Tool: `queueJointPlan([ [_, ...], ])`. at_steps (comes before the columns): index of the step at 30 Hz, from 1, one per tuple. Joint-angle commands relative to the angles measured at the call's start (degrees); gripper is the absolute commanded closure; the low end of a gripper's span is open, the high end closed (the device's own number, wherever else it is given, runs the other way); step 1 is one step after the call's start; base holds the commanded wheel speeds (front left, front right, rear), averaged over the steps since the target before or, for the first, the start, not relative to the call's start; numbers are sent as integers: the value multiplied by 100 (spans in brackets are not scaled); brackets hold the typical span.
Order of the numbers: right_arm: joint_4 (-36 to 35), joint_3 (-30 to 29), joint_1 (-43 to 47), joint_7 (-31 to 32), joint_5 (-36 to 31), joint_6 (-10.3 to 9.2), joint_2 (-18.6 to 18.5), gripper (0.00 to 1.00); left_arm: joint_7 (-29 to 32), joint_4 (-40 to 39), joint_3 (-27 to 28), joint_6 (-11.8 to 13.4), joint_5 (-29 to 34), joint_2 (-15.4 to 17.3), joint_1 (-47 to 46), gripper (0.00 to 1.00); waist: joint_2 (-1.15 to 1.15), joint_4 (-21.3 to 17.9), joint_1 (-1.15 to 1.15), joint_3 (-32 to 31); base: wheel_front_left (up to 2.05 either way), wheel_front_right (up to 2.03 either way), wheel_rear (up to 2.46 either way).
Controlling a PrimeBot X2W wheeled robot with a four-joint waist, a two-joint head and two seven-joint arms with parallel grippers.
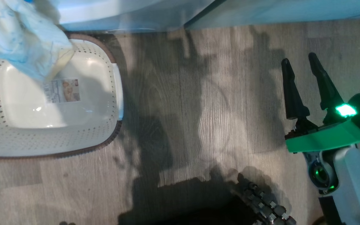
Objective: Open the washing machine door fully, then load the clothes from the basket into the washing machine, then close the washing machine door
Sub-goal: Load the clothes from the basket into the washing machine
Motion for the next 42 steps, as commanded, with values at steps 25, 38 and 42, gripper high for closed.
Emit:
queueJointPlan([
  [25,-167,225,-141,-38,201,-15,14,0,-296,-1478,2009,267,1404,76,-240,100,0,-219,-1,390,0,0,0],
  [38,-141,183,-86,-38,176,-15,15,0,-296,43,1566,17,1638,-182,-286,0,0,-105,-1,246,0,0,0],
  [42,-131,190,-78,-38,176,-15,15,0,-296,422,1306,1,1595,-281,-342,0,0,-52,-1,164,0,0,0],
])
